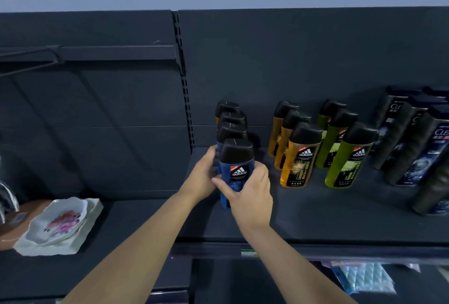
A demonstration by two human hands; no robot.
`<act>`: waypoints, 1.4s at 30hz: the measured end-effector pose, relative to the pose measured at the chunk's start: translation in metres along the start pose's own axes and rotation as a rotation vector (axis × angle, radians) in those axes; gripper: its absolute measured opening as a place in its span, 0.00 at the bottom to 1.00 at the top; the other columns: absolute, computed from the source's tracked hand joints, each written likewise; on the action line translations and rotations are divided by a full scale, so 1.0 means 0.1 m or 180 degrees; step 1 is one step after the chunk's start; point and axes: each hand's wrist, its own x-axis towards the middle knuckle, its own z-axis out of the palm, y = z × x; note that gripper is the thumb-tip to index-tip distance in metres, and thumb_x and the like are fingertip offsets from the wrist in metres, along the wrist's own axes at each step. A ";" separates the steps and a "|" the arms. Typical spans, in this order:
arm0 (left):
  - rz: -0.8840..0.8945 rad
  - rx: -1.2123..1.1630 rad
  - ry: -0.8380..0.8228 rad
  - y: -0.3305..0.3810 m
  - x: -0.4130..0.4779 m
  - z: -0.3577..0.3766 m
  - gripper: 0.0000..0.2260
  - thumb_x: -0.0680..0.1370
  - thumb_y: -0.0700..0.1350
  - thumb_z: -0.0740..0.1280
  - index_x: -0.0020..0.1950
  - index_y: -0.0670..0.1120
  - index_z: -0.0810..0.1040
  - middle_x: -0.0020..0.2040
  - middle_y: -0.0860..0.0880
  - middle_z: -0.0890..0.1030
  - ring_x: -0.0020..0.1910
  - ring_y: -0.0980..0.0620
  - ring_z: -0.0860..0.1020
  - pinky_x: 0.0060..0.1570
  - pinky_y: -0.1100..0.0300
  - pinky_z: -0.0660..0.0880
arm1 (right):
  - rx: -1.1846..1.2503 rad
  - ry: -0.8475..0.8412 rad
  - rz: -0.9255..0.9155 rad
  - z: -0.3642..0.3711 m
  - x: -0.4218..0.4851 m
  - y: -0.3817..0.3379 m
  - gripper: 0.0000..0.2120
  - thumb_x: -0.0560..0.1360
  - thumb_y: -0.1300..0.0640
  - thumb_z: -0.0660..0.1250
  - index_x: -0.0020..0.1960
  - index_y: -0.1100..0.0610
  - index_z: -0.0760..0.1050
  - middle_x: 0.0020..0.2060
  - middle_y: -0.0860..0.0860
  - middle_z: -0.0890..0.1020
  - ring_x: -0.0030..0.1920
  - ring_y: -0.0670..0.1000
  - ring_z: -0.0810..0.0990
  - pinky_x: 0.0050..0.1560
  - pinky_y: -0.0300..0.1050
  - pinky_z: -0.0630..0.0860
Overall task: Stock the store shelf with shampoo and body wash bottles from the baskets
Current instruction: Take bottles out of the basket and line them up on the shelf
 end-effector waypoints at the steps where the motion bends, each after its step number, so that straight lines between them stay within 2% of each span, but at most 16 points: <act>1: -0.0064 -0.0133 -0.0073 -0.02 0.00 -0.01 0.14 0.82 0.35 0.59 0.65 0.49 0.71 0.55 0.54 0.76 0.44 0.71 0.77 0.43 0.74 0.73 | -0.0026 0.0016 -0.0008 0.00 0.00 -0.01 0.39 0.61 0.31 0.70 0.59 0.58 0.68 0.51 0.50 0.74 0.52 0.50 0.76 0.40 0.39 0.74; 4: -0.0434 -0.0735 -0.0212 0.00 0.00 -0.05 0.19 0.78 0.34 0.66 0.67 0.47 0.70 0.56 0.55 0.76 0.51 0.64 0.77 0.46 0.73 0.73 | -0.0154 0.0091 -0.0011 0.02 -0.01 -0.01 0.39 0.61 0.29 0.66 0.58 0.58 0.68 0.50 0.50 0.74 0.51 0.50 0.77 0.37 0.40 0.75; 7: -0.0475 -0.0708 -0.0217 -0.06 0.00 -0.06 0.22 0.76 0.32 0.68 0.68 0.45 0.70 0.56 0.53 0.76 0.52 0.61 0.78 0.48 0.69 0.75 | -0.0297 0.0206 -0.0040 0.04 -0.01 -0.02 0.38 0.62 0.29 0.65 0.57 0.58 0.68 0.48 0.50 0.75 0.49 0.50 0.78 0.34 0.40 0.76; 9: -0.0467 -0.0652 -0.0211 -0.09 -0.01 -0.06 0.22 0.74 0.30 0.68 0.66 0.44 0.71 0.55 0.52 0.77 0.51 0.62 0.79 0.49 0.65 0.76 | -0.0362 0.0176 -0.0045 0.04 -0.01 -0.02 0.38 0.63 0.29 0.65 0.58 0.58 0.68 0.49 0.50 0.75 0.50 0.50 0.78 0.35 0.41 0.77; 13: -0.0693 -0.0505 -0.0093 -0.13 -0.07 -0.14 0.26 0.72 0.26 0.67 0.63 0.51 0.72 0.55 0.52 0.77 0.54 0.57 0.78 0.54 0.65 0.76 | -0.0423 0.0053 0.0005 0.00 -0.02 -0.02 0.40 0.63 0.29 0.65 0.61 0.58 0.68 0.52 0.50 0.74 0.52 0.50 0.77 0.38 0.41 0.77; 16: -0.0802 -0.0165 -0.0051 -0.18 -0.18 -0.27 0.27 0.74 0.38 0.73 0.70 0.48 0.69 0.65 0.51 0.74 0.66 0.52 0.73 0.68 0.53 0.70 | -0.0230 -0.0379 0.0215 -0.05 -0.03 -0.01 0.45 0.63 0.30 0.69 0.67 0.57 0.62 0.58 0.50 0.72 0.60 0.50 0.73 0.47 0.44 0.77; 18: -0.0765 0.0465 -0.0028 -0.13 -0.31 -0.40 0.32 0.73 0.48 0.74 0.74 0.47 0.64 0.68 0.53 0.69 0.69 0.53 0.68 0.69 0.55 0.66 | 0.0134 -0.0612 0.0513 -0.10 -0.03 0.00 0.51 0.61 0.29 0.70 0.71 0.57 0.56 0.64 0.51 0.68 0.66 0.51 0.68 0.56 0.47 0.74; 21: -0.0746 0.0935 0.0040 -0.05 -0.57 -0.63 0.36 0.74 0.53 0.71 0.77 0.48 0.58 0.74 0.52 0.63 0.72 0.52 0.64 0.67 0.58 0.65 | 0.0247 -0.0305 0.0582 -0.16 -0.11 -0.06 0.57 0.60 0.26 0.66 0.75 0.61 0.52 0.69 0.56 0.63 0.71 0.56 0.62 0.67 0.53 0.66; 23: -0.0856 0.1153 0.0178 -0.03 -0.80 -0.77 0.38 0.74 0.57 0.70 0.78 0.50 0.56 0.76 0.52 0.61 0.73 0.51 0.62 0.66 0.55 0.68 | 0.0142 -0.0092 0.0486 -0.19 -0.21 -0.15 0.54 0.64 0.29 0.67 0.75 0.63 0.54 0.70 0.60 0.63 0.70 0.59 0.61 0.69 0.54 0.63; 26: -0.1066 0.1615 0.0407 0.02 -1.19 -0.99 0.40 0.73 0.65 0.67 0.79 0.50 0.55 0.76 0.49 0.62 0.74 0.48 0.61 0.67 0.51 0.67 | -0.0039 0.0293 -0.0032 -0.20 -0.44 -0.29 0.44 0.71 0.34 0.66 0.72 0.64 0.60 0.68 0.63 0.66 0.67 0.62 0.66 0.64 0.59 0.68; 28: -0.1227 0.1870 0.0525 0.03 -1.51 -1.15 0.44 0.73 0.68 0.64 0.80 0.49 0.51 0.76 0.47 0.62 0.74 0.45 0.61 0.70 0.50 0.64 | 0.0016 0.0252 -0.0376 -0.18 -0.65 -0.43 0.38 0.73 0.39 0.67 0.72 0.62 0.60 0.69 0.62 0.65 0.68 0.62 0.65 0.64 0.59 0.68; 32: -0.1661 0.2180 0.0767 -0.07 -2.29 -1.43 0.49 0.69 0.75 0.57 0.80 0.47 0.49 0.75 0.44 0.63 0.73 0.42 0.62 0.70 0.46 0.62 | 0.0463 -0.0585 -0.0972 -0.06 -1.20 -0.74 0.31 0.76 0.47 0.67 0.72 0.61 0.60 0.70 0.59 0.65 0.70 0.58 0.64 0.68 0.54 0.63; 35: -0.2159 0.2076 0.1033 -0.16 -2.94 -1.58 0.47 0.71 0.72 0.63 0.80 0.46 0.52 0.75 0.42 0.63 0.73 0.40 0.62 0.70 0.46 0.62 | 0.0713 -0.1435 -0.1204 0.08 -1.67 -1.00 0.25 0.78 0.47 0.64 0.68 0.61 0.66 0.66 0.56 0.69 0.66 0.55 0.68 0.66 0.51 0.68; 37: -0.2518 0.2040 0.1165 -0.24 -3.36 -1.68 0.46 0.72 0.69 0.64 0.80 0.45 0.51 0.76 0.41 0.60 0.75 0.41 0.60 0.72 0.48 0.59 | 0.0725 -0.2028 -0.1314 0.20 -1.96 -1.18 0.22 0.79 0.47 0.63 0.66 0.59 0.68 0.64 0.53 0.70 0.64 0.53 0.69 0.63 0.48 0.70; 42: -0.3271 0.1890 0.1481 -0.44 -4.23 -1.85 0.47 0.74 0.67 0.64 0.80 0.41 0.47 0.78 0.40 0.57 0.76 0.42 0.56 0.73 0.50 0.55 | 0.0655 -0.3204 -0.1836 0.55 -2.61 -1.59 0.19 0.79 0.50 0.63 0.66 0.56 0.68 0.64 0.50 0.70 0.64 0.51 0.70 0.59 0.44 0.68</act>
